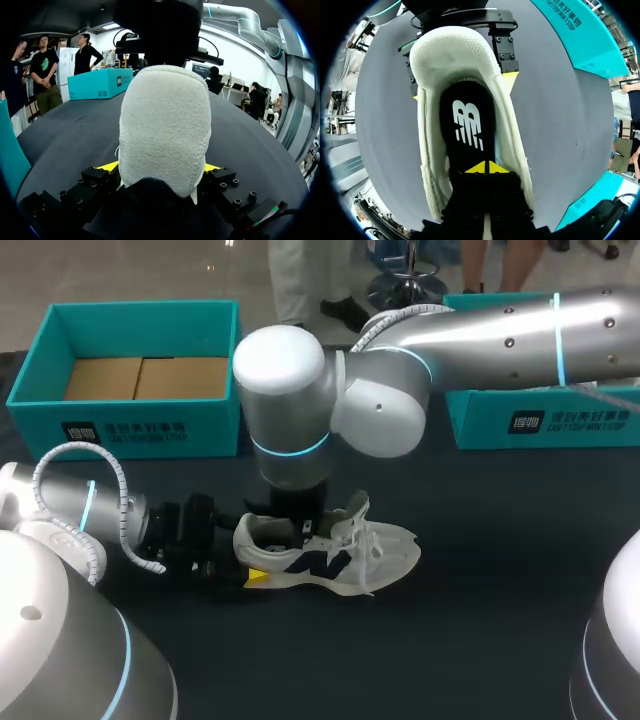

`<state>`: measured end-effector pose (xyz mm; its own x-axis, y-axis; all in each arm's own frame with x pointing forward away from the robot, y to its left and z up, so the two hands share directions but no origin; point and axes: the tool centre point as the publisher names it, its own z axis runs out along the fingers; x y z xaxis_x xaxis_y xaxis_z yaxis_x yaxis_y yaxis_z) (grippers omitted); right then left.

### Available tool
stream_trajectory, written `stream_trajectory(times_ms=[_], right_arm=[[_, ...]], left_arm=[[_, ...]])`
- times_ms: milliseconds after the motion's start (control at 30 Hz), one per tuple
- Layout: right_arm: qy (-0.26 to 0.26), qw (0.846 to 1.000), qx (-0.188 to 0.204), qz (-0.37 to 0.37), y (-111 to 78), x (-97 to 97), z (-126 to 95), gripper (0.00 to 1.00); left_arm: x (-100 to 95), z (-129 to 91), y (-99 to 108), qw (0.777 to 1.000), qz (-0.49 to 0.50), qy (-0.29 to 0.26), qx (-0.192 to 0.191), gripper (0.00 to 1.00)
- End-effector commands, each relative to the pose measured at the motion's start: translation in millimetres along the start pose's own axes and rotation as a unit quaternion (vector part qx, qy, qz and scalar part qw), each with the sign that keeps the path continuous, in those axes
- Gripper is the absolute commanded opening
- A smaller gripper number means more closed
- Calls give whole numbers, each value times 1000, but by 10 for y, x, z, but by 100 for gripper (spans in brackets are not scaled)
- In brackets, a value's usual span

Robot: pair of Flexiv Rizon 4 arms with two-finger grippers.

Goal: Take the shoe out of the shoebox, open the shoe tongue, remove and reinsert the insole, then place the shoe into the shoebox

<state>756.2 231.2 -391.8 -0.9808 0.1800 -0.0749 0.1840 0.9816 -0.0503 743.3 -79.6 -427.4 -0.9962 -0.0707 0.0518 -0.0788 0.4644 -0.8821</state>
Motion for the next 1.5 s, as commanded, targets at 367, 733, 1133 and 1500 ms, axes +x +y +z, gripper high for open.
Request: stream_trajectory(times_ms=[367, 733, 1133, 1500], right_arm=[[14, 1000, -11, -2, -1, -41, 99, 29], [48, 998, -28, -14, 81, 6, 282, 38], [119, 993, -27, -1, 56, 175, 334, 0], [146, 988, -59, 9, -9, 195, 225, 0]], left_arm=[[-7, 16, 11, 1000, 0, 0, -2, 0], [-7, 16, 11, 1000, 0, 0, -2, 0], [-7, 16, 11, 1000, 0, 0, -2, 0], [-7, 16, 11, 1000, 0, 0, -2, 0]])
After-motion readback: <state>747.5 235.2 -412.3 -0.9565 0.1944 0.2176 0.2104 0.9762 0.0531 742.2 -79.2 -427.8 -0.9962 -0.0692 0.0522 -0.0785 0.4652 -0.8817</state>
